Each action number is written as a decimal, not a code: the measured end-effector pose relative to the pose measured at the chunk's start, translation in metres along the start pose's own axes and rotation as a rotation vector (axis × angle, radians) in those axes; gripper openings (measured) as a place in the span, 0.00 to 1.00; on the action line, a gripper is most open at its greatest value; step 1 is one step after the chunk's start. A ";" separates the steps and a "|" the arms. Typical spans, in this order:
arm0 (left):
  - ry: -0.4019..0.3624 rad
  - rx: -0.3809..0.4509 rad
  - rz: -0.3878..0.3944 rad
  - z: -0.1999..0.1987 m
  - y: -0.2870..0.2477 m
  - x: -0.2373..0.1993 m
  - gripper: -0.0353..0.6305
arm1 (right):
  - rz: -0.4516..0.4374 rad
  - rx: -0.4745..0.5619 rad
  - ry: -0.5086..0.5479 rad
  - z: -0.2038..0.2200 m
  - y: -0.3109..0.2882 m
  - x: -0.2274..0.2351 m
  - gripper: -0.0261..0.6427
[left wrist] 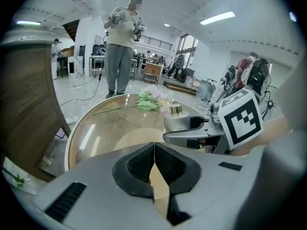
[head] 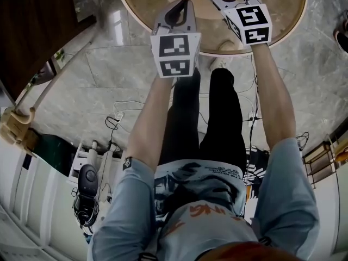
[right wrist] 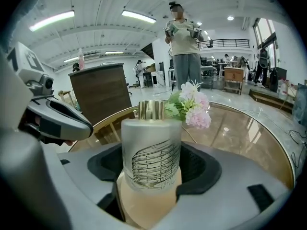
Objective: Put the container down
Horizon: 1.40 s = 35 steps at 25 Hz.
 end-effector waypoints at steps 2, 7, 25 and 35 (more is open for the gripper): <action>0.005 -0.002 -0.002 0.001 0.000 -0.002 0.09 | -0.010 -0.008 0.003 0.002 -0.004 -0.003 0.56; 0.016 -0.010 -0.001 0.007 0.003 -0.003 0.09 | -0.007 0.010 -0.024 0.005 -0.006 -0.007 0.56; 0.017 -0.039 -0.027 0.049 0.029 0.003 0.09 | 0.065 -0.082 0.070 0.034 0.009 -0.027 0.56; 0.040 -0.029 -0.030 0.060 0.048 0.030 0.09 | 0.004 -0.146 -0.157 0.109 0.073 -0.036 0.55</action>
Point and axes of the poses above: the fingertips, and each gripper's own axes: y backward along the fingers, x to its right, z out of its underside, the point moved 7 cm from there along y, backward along the fingers, and after that the axes turned 11 degrees about -x, right-handed, at the moved point
